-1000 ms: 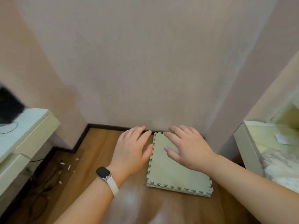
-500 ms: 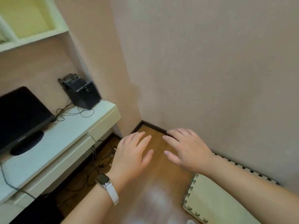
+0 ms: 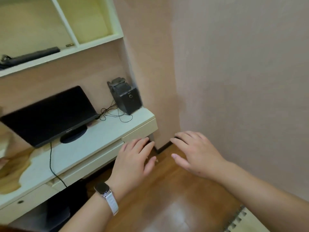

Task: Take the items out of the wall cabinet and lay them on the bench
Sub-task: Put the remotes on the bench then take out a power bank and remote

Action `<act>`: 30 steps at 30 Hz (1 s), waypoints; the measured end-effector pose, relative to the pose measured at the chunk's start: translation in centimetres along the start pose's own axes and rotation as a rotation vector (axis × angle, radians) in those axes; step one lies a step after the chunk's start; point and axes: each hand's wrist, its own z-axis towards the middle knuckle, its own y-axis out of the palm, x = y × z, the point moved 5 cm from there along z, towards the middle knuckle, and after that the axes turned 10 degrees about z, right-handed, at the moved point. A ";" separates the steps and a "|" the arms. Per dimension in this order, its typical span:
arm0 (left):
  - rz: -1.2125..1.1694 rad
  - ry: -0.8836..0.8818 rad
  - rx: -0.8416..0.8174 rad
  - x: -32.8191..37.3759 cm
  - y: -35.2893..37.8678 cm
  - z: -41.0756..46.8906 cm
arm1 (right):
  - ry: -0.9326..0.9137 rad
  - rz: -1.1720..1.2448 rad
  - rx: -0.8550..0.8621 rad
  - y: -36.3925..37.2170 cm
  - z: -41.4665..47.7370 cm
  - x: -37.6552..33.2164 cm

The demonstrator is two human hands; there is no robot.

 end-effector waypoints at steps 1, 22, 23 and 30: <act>0.005 -0.014 0.004 -0.9 0.3 0.4 | -0.024 0.004 -0.002 0.4 1.2 -0.1; -0.126 -0.065 0.222 -28.5 8.4 15.7 | -0.070 -0.221 -0.002 8.9 31.5 -4.7; -0.141 -0.070 0.229 -29.2 8.6 16.2 | -0.066 -0.227 0.000 8.8 32.3 -4.7; -0.169 -0.079 0.284 -32.9 9.0 19.3 | -0.080 -0.269 0.019 8.1 37.6 -4.6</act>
